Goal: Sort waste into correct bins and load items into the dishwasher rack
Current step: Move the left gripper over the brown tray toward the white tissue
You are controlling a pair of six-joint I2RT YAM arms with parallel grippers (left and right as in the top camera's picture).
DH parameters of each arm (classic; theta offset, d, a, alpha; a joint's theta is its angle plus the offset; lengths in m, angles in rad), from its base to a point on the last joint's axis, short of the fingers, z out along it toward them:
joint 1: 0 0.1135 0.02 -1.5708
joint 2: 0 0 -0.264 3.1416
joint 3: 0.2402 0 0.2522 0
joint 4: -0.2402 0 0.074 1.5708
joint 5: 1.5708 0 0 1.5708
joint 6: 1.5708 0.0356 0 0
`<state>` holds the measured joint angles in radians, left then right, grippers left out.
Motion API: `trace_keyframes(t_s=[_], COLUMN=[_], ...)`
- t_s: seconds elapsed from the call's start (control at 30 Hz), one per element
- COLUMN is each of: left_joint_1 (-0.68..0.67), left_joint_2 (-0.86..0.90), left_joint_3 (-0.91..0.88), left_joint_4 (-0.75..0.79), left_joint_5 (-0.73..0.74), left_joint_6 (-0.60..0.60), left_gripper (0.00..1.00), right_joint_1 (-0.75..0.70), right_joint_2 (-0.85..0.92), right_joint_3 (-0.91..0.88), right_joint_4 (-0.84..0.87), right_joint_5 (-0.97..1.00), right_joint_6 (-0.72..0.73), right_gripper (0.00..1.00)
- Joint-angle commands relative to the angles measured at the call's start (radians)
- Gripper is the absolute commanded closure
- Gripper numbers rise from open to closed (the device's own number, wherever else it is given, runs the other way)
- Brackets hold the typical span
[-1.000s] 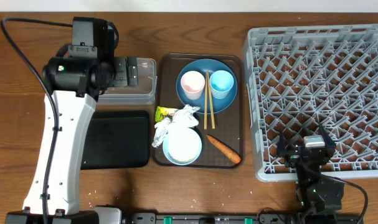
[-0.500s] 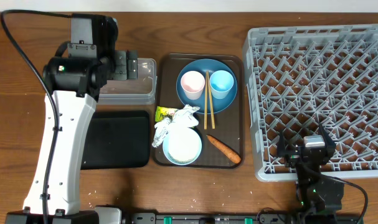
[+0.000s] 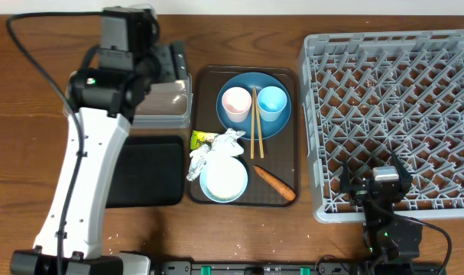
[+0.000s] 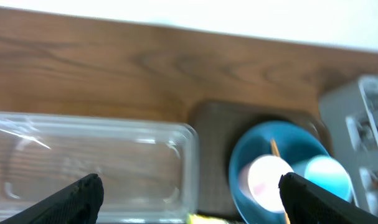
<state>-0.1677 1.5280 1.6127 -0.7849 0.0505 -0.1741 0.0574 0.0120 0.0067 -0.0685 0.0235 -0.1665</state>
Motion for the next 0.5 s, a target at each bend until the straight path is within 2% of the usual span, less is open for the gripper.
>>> trace_keyframes(t_s=[0.0, 0.27, 0.33, 0.37, 0.47], left_joint_1=[-0.053, -0.147, -0.157, -0.164, -0.198], left_joint_2=[0.028, 0.048, 0.049, 0.049, 0.049], left_joint_3=[0.014, 0.014, 0.009, 0.000, -0.041], left_joint_4=[-0.056, -0.340, -0.375, -0.378, -0.377], left_joint_5=[0.013, 0.014, 0.017, 0.024, 0.074], left_joint_6=[-0.026, -0.027, -0.015, 0.007, 0.093], left_gripper=[0.09, 0.11, 0.15, 0.21, 0.29], right_joint_1=[-0.019, -0.019, -0.019, -0.019, -0.019], right_joint_2=[-0.005, -0.005, -0.005, -0.005, -0.005], right_joint_3=[-0.001, -0.001, -0.001, -0.001, -0.001], right_joint_4=[-0.003, -0.003, -0.003, -0.003, -0.003], right_joint_5=[0.010, 0.010, 0.010, 0.010, 0.010], right_joint_6=[-0.003, -0.003, -0.003, -0.003, -0.003], right_gripper=[0.01, 0.01, 0.01, 0.01, 0.01])
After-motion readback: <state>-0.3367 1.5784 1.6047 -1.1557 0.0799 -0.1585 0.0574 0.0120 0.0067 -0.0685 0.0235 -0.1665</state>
